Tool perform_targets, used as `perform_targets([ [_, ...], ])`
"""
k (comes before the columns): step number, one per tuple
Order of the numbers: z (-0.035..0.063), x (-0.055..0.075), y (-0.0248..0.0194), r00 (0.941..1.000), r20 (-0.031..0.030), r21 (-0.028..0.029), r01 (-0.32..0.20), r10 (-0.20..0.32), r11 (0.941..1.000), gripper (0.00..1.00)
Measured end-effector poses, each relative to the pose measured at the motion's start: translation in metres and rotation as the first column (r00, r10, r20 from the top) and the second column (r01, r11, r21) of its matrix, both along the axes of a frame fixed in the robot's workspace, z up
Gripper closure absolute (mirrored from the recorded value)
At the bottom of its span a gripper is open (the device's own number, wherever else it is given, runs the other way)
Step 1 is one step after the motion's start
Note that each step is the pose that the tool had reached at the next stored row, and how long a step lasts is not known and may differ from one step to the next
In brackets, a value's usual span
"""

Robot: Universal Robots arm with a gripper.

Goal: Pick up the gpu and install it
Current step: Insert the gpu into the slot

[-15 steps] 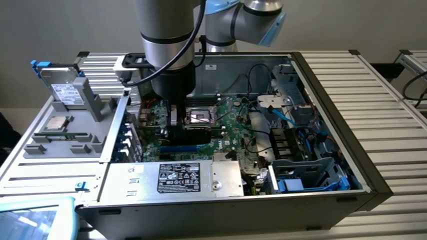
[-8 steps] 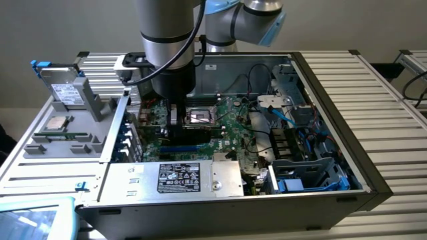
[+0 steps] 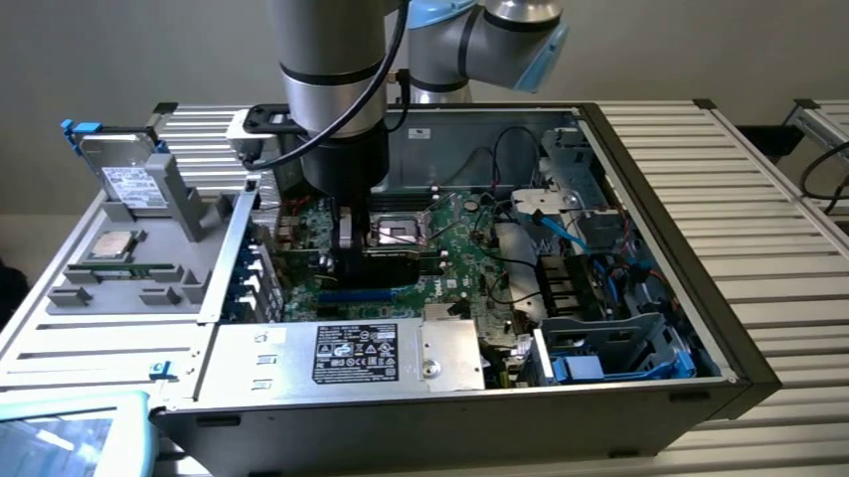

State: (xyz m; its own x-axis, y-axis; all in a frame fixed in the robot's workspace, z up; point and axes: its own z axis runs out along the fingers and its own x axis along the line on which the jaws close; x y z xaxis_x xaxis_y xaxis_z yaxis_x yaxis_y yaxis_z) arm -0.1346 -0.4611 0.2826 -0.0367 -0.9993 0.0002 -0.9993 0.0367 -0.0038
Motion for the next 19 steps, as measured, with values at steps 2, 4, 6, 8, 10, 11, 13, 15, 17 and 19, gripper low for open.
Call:
perform_targets([
  [2,-0.0001,0.0,0.0001,1.0,0.0,-0.0017,0.0,0.0,1.0,0.73],
  [4,-0.0001,0.0,0.0001,1.0,0.0,-0.0019,0.0,0.0,1.0,0.73],
  [6,-0.0005,0.0001,0.0002,1.0,0.0001,-0.0028,0.0,0.0,1.0,0.73],
  [8,-0.0007,0.0,0.0003,1.0,0.0001,-0.0052,0.0,0.0,1.0,0.73],
  [10,-0.0007,0.0,0.0003,1.0,-0.0001,-0.0097,0.0,0.0,1.0,0.73],
  [11,-0.0007,0.0,0.0003,1.0,-0.0001,-0.0123,0.0,0.0,0.9999,0.73],
  [13,-0.0011,0.0,0.0003,1.0,-0.0002,-0.0189,0.0,0.0,0.9998,0.73],
  [15,-0.0011,0.0,0.0003,1.0,-0.0002,-0.0205,0.0,0.0,0.9998,0.73],
  [17,-0.0013,-0.0001,0.0014,1.0,-0.0003,-0.0208,0.0,0.0,0.9998,0.73],
  [19,-0.002,0.0,0.0026,1.0,-0.0002,-0.0206,0.0,0.0,0.9998,0.73],
])
